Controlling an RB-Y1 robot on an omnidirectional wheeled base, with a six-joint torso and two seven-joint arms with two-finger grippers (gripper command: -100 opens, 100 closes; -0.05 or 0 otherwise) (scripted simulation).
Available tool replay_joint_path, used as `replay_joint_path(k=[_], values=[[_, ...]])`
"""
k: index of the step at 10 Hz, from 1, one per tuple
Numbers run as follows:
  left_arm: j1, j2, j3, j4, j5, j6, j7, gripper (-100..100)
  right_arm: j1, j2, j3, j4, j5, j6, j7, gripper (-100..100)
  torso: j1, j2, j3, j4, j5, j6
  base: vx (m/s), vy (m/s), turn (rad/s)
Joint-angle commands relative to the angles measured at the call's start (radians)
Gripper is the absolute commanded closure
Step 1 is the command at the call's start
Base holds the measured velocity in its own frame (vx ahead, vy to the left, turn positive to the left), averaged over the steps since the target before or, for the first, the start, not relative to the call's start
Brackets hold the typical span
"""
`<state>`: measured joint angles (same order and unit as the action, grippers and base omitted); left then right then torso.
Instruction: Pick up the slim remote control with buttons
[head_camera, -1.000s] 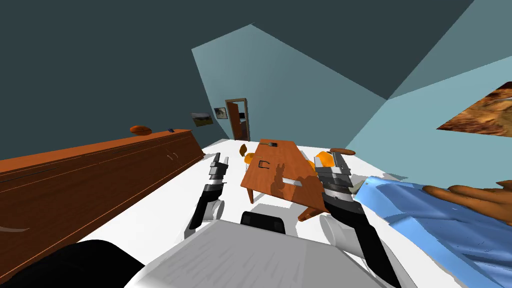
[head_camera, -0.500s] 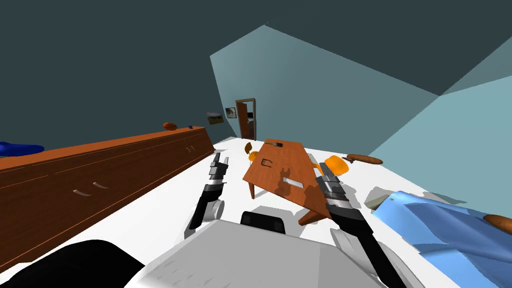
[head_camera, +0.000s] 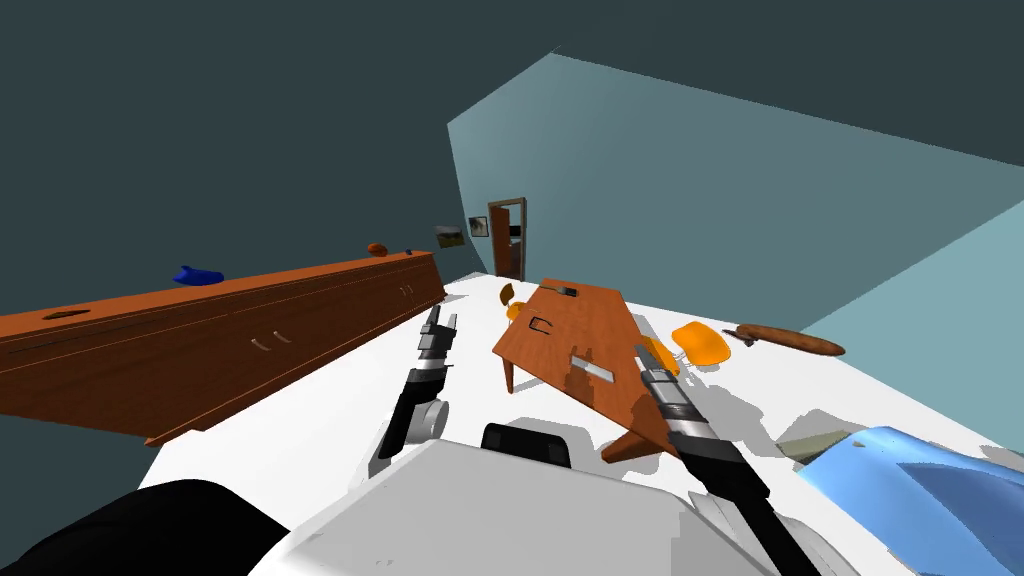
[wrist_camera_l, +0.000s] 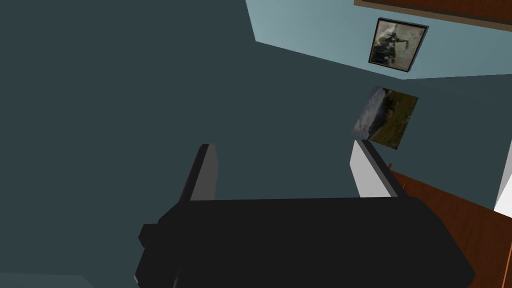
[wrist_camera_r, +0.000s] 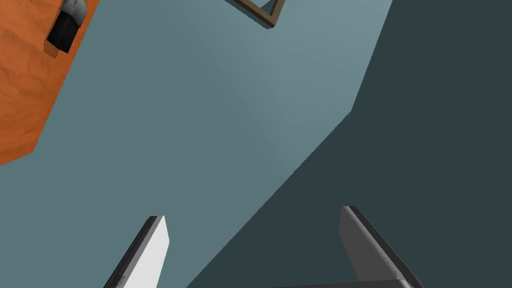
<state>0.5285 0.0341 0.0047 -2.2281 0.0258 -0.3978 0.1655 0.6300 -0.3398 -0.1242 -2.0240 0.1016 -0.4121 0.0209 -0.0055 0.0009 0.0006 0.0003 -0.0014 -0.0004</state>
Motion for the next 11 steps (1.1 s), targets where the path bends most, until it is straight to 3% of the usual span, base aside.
replay_joint_path(k=[1, 4, 11], values=[[0.0, 0.0, 0.0, 0.0, 0.0, 0.0, 0.0, 0, 0.008, -0.016, -0.006, 0.039, 0.012, -0.005, 0.008, -100, 0.0, 0.0, 0.0, 0.0, 0.0, 0.0, -0.034, -0.044, 0.131], [0.0, 0.0, 0.0, 0.0, 0.0, 0.0, 0.0, 0, 0.051, -0.068, -0.016, 0.122, 0.068, -0.013, 0.039, -100, 0.001, -0.001, 0.0, 0.0, 0.0, 0.001, -0.048, -0.041, 0.249], [0.0, 0.0, 0.0, 0.0, 0.0, 0.0, 0.0, 0, 0.11, -0.142, -0.017, 0.302, 0.165, -0.029, 0.083, -100, 0.001, -0.002, -0.001, 0.0, 0.001, 0.0, -0.034, -0.033, 0.252]])
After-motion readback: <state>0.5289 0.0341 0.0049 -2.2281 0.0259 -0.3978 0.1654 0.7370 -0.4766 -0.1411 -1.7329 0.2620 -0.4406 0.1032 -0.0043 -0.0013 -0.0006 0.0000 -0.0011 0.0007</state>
